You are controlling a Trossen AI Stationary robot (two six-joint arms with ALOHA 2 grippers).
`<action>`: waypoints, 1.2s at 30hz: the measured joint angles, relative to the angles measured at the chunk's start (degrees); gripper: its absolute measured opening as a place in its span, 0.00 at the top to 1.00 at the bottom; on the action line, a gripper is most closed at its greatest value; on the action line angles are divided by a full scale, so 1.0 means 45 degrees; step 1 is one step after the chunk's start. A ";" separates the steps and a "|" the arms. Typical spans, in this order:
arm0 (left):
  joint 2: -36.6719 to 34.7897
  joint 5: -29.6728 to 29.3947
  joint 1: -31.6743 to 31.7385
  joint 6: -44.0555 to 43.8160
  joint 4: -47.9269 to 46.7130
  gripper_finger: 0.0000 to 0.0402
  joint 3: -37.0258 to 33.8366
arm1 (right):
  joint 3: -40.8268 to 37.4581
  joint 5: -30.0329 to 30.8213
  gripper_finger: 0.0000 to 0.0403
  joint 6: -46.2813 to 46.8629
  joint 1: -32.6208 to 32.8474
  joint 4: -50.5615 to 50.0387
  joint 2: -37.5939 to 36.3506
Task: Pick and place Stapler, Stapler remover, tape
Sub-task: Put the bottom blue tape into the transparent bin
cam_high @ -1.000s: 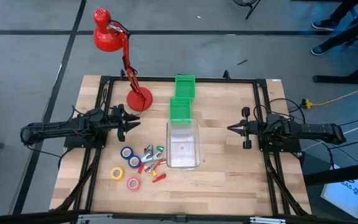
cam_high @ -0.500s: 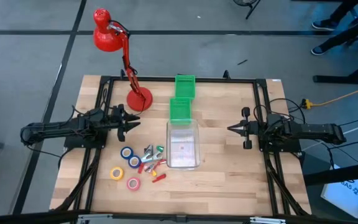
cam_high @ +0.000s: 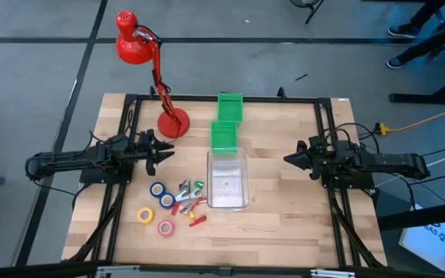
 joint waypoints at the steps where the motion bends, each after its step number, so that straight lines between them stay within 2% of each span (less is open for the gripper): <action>1: 0.0001 0.0000 0.0000 -0.0005 0.0000 0.64 0.0000 | 0.0000 -0.0003 0.95 -0.0039 0.0000 0.0001 0.0000; 4: 0.0001 0.0000 0.0000 -0.0004 0.0000 0.64 0.0004 | 0.0000 0.0010 0.95 -0.0755 0.0000 -0.0080 0.0000; 9: 0.0002 0.0000 0.0000 -0.0005 0.0000 0.64 0.0002 | -0.0010 0.0262 0.95 -0.4594 0.0000 -0.1208 0.0000; 16: 0.0001 0.0000 0.0000 0.0000 0.0002 0.64 0.0004 | -0.0015 0.1604 0.95 -0.7984 -0.0005 -0.1293 0.0083; 20: 0.0002 0.0000 0.0000 -0.0002 0.0003 0.64 -0.0001 | -0.0015 0.1745 0.95 -1.0234 -0.0005 -0.1233 0.0083; 36: 0.0001 -0.0234 0.0005 -0.0057 0.0380 0.64 -0.0010 | -0.0015 0.1696 0.95 -1.0674 -0.0001 -0.1229 0.0083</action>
